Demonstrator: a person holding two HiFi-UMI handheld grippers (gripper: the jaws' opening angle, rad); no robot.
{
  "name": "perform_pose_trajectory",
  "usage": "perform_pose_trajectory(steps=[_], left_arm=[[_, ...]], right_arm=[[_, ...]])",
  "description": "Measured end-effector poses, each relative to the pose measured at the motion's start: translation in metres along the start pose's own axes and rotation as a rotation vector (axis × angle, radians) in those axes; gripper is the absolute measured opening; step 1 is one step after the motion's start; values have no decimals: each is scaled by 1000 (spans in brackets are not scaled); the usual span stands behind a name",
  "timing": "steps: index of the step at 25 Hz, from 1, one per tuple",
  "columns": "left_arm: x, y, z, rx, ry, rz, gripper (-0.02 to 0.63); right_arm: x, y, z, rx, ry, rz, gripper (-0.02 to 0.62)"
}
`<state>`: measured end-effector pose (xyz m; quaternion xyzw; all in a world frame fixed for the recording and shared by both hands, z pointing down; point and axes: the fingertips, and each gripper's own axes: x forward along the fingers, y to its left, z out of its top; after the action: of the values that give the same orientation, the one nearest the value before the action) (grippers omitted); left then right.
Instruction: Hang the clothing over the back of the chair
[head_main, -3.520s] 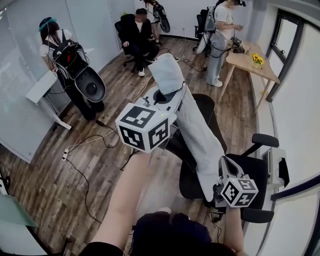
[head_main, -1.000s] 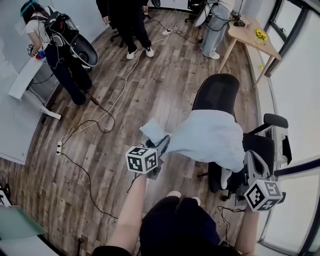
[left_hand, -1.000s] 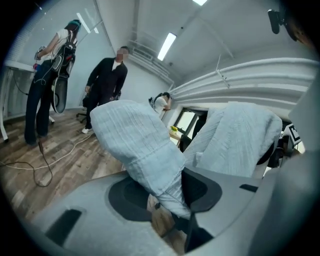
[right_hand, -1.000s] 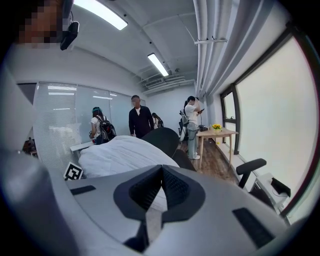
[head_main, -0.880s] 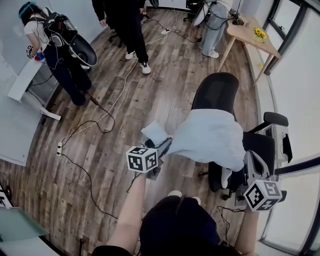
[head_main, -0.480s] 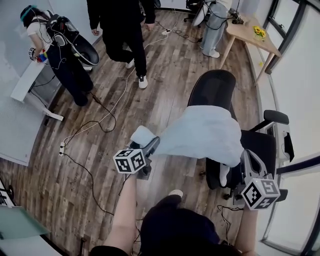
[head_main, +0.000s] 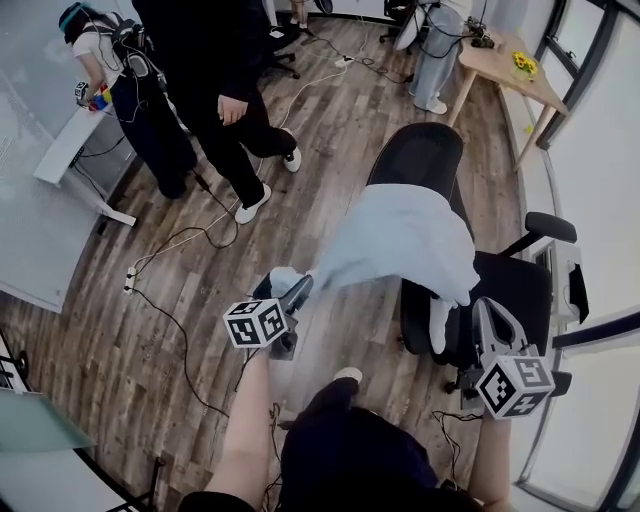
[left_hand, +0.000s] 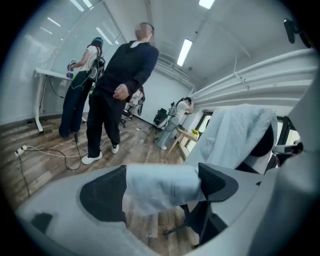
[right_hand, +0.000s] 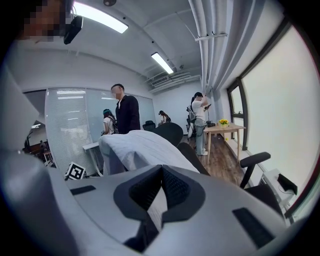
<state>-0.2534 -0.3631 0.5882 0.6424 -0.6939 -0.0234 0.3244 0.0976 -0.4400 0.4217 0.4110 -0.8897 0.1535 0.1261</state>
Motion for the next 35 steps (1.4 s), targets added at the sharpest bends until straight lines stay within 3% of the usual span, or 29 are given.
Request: perform_pose_trajectory(steps=[4,9,27,35], left_arm=[[-24,7,-29,78,67,57,410],[-49,0,-46,75,71,64,410],[-113,-93,-76,109,14,-54,408],[-137,-145,-87,153,13,-151,408]], right_arm=[[-14,4,-7,-5,4,16,2],[-29,7,-13,-5,3,33,2],[-103,17,-47,24,-27,66,2],[-138,19,-69,53,-46,59,2]])
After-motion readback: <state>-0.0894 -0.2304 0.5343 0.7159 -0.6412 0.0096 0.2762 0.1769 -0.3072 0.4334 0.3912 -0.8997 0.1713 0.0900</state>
